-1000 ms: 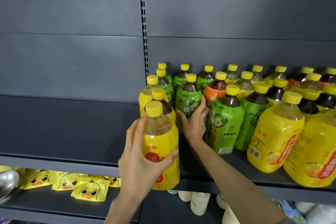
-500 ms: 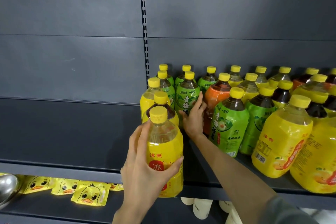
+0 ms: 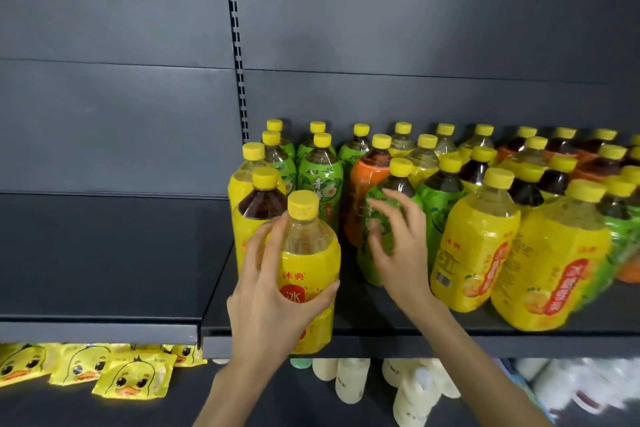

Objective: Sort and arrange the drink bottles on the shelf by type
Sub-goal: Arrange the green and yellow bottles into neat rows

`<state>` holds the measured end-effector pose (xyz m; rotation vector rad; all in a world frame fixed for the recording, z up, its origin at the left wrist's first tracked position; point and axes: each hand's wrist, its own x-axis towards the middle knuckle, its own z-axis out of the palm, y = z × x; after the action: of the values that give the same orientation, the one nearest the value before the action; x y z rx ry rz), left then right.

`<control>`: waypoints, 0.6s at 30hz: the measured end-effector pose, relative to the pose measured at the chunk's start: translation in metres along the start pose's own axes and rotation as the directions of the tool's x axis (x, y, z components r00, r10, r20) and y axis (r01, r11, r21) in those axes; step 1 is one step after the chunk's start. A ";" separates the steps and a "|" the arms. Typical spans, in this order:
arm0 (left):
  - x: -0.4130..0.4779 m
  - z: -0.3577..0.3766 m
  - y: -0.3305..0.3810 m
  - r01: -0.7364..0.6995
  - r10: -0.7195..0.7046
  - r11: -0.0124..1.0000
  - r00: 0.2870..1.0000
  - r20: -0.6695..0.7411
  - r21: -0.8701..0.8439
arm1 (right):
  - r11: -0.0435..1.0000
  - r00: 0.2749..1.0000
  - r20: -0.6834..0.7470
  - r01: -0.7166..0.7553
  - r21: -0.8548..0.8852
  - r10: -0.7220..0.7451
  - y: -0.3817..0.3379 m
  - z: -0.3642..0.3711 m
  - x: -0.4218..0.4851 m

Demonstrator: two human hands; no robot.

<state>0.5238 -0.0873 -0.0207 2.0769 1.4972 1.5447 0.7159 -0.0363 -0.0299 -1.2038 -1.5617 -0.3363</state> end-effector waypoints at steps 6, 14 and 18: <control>0.009 0.032 0.015 -0.051 0.050 0.999 0.997 0.059 0.008 | 0.955 0.952 0.073 -0.294 -0.043 0.297 0.029 0.004 0.007; 0.032 0.064 0.020 -0.035 0.015 0.987 0.992 0.129 0.155 | 0.961 0.958 0.073 -0.278 0.002 0.277 0.031 -0.008 -0.004; 0.032 0.070 0.020 -0.046 0.027 0.987 0.992 0.122 0.155 | 0.966 0.964 0.075 -0.259 0.022 0.257 0.029 -0.029 -0.019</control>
<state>0.5904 -0.0432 -0.0199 2.2502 1.5931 1.3259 0.7543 -0.0539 -0.0462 -1.3891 -1.4431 -0.0985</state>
